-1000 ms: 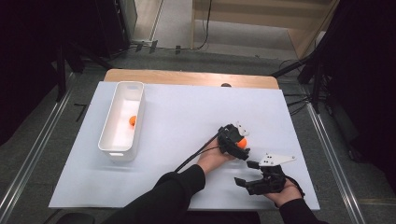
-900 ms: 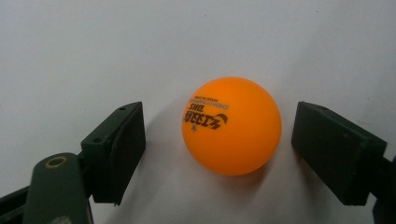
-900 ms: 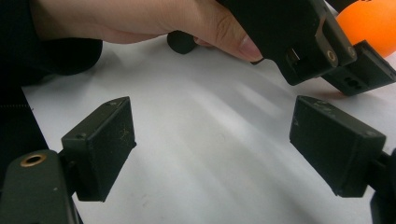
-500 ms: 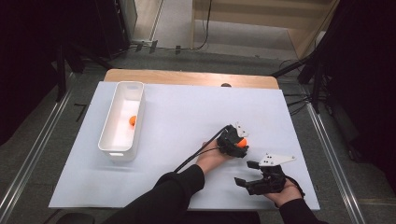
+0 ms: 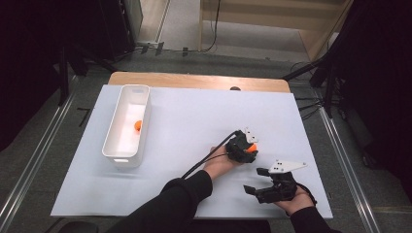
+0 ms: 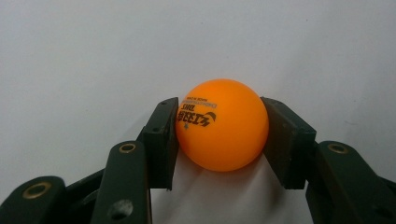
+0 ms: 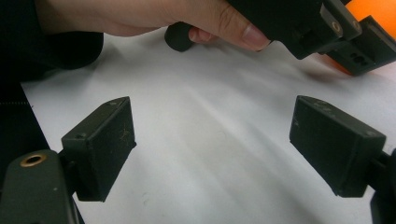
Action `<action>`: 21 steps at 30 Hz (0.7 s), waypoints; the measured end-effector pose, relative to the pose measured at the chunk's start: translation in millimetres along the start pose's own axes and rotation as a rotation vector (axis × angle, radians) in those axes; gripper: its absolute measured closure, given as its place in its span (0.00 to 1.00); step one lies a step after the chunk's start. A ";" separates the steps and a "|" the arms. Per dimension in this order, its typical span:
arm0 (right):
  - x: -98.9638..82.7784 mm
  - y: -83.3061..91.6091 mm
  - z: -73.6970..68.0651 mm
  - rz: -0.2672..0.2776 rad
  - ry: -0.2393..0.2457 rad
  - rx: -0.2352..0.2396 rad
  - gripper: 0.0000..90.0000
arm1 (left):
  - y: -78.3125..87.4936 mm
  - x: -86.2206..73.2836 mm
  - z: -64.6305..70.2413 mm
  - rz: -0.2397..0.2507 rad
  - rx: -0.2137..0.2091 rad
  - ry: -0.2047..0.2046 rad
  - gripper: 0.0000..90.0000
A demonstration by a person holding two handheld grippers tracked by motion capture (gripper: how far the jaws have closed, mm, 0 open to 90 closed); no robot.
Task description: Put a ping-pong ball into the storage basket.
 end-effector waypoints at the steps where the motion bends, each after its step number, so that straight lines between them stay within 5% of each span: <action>1: 0.0 0.0 -0.1 -0.001 -0.001 0.000 0.14 | 0.7 0.0 -0.8 -0.004 -0.003 -0.003 0.55; 21: -0.1 -1.0 0.0 0.001 0.005 0.003 0.14 | 21.0 9.9 -6.0 0.006 -0.081 0.034 0.56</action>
Point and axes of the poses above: each handheld gripper's, and its own axes: y roughly backward along the jaws, x roughly out of its top, z roughly to its right, the point moved 2 cm from there along -y, roughly forward along the jaws, and after that the axes turned 13 degrees about -x, right-handed, at the moved point
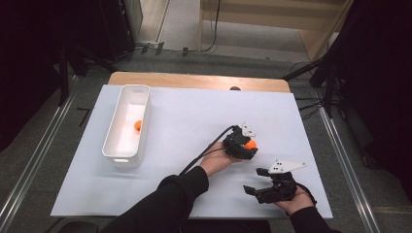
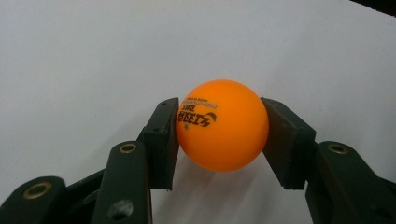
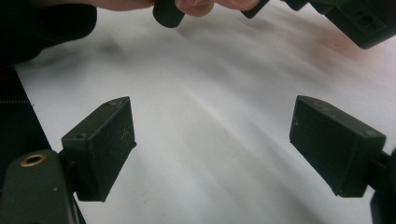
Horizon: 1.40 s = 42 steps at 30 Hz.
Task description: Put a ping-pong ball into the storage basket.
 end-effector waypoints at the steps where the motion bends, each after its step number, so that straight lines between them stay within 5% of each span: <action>1: 0.0 0.2 -0.2 -0.002 -0.002 0.000 0.14 | 1.5 0.4 -0.6 -0.002 -0.001 -0.001 0.56; 28: -0.3 -0.6 0.1 -0.007 0.003 -0.003 0.14 | 50.0 5.4 1.6 0.002 -0.052 0.045 0.56; 42: -0.4 -1.3 0.4 -0.007 -0.003 -0.005 0.14 | 72.3 -2.2 5.7 -0.013 -0.056 0.013 0.56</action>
Point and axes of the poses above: each handheld gripper's, and its own axes: y roughly backward along the jaws, x roughly out of its top, z roughly to its right, the point moved 2 cm from there along -y, roughly forward along the jaws, and after that the axes turned 13 degrees about -x, right-handed, at the moved point
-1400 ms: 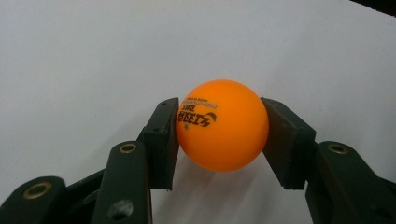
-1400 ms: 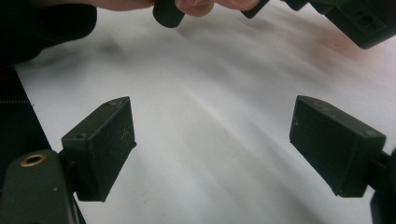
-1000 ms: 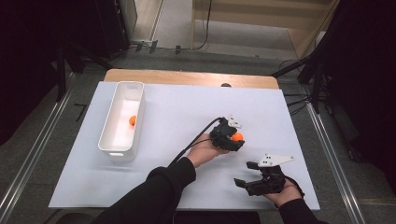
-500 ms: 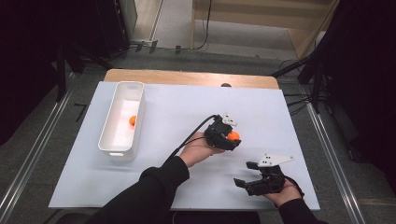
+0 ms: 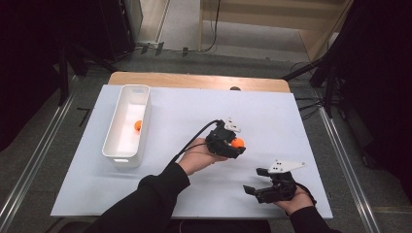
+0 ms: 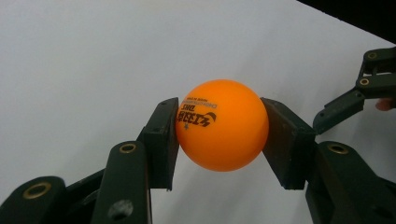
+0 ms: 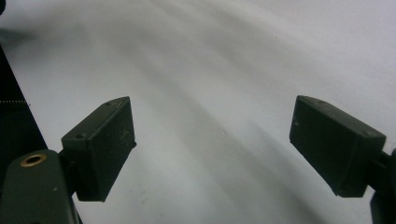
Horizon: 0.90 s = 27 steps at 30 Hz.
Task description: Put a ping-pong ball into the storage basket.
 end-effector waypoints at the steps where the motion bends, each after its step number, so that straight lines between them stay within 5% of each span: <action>1: 0.0 0.0 0.0 -0.001 -0.001 -0.001 0.14 | 2.1 -1.2 0.4 -0.003 -0.002 -0.003 0.55; 27: 0.3 -0.2 -0.4 -0.005 -0.001 -0.003 0.14 | 40.9 -16.8 -2.6 0.044 -0.005 0.046 0.55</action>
Point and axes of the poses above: each handheld gripper's, and its own axes: y roughly backward along the jaws, x roughly out of its top, z roughly to its right, the point moved 2 cm from there along -y, roughly forward along the jaws, and after that the axes turned 13 degrees about -x, right-handed, at the moved point
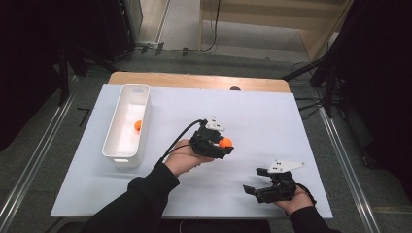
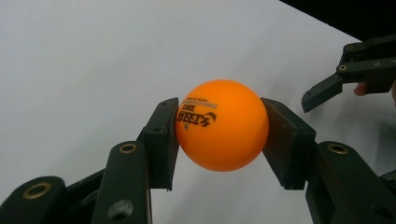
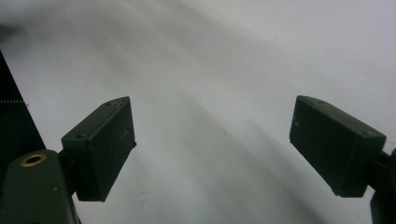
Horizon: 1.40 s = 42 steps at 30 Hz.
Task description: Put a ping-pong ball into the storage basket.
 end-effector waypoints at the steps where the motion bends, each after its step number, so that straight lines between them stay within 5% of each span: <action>1: 0.1 0.0 0.0 0.001 0.001 0.000 0.14 | 1.3 0.0 -0.2 0.006 0.002 0.007 0.55; 10: 0.1 0.1 -0.4 -0.002 0.000 0.002 0.14 | 13.1 5.7 -2.2 0.028 -0.015 0.033 0.55; 42: 0.4 -0.5 0.1 -0.001 0.000 -0.002 0.14 | 47.5 11.6 -17.8 0.046 0.087 0.033 0.55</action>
Point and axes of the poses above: each handheld gripper's, and its own axes: y roughly backward along the jaws, x roughly out of its top, z roughly to its right, the point moved 2 cm from there along -y, roughly forward along the jaws, and after that the axes turned 13 degrees about -x, right-handed, at the moved point
